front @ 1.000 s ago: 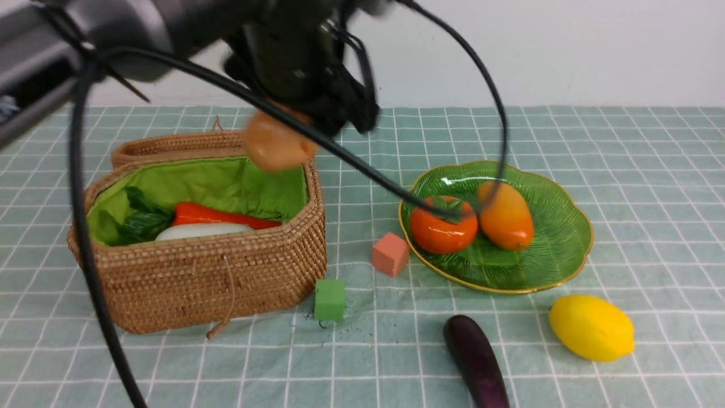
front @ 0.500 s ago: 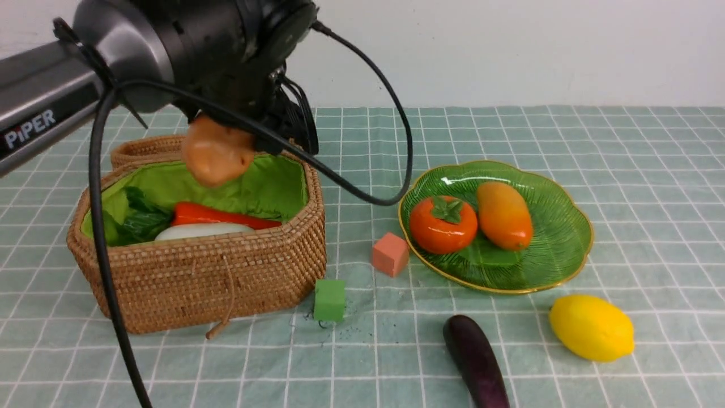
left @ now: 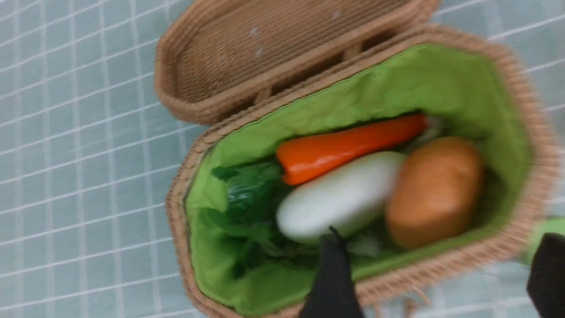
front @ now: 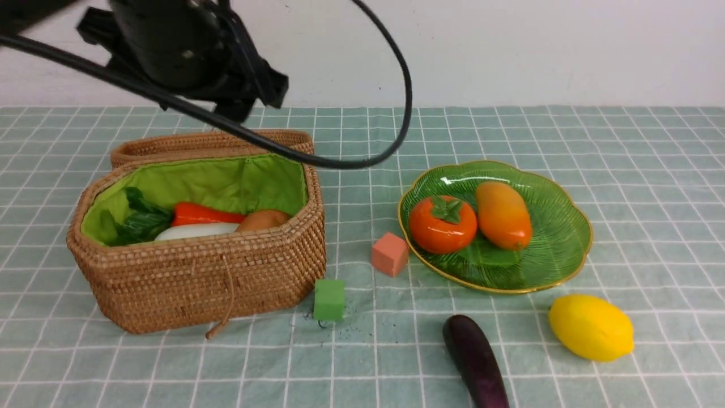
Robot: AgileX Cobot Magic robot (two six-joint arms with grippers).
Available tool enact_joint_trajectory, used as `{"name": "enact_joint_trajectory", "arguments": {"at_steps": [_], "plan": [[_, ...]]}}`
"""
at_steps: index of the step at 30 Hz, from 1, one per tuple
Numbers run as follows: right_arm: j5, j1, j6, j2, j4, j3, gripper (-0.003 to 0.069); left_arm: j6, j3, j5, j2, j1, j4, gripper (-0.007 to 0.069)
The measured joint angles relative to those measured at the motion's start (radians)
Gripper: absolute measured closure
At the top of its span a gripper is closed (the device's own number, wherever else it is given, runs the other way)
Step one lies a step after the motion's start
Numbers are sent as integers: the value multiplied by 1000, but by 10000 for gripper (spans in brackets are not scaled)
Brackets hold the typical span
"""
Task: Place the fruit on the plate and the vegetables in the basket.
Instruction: Use the right arm to grab a lemon and put it into the right plate
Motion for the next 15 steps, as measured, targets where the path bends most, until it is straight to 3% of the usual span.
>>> {"name": "enact_joint_trajectory", "arguments": {"at_steps": [6,11,13,15], "plan": [[0,0,0,0,0,0,417,3,130,0,-413,0,-227,417],[0,0,0,0,0,0,417,-28,423,1,-760,0,-286,617],[0,0,0,0,0,0,417,-41,499,1,-844,0,-288,638],[0,0,0,0,0,0,417,-83,704,-1,-999,0,-304,638]]}}
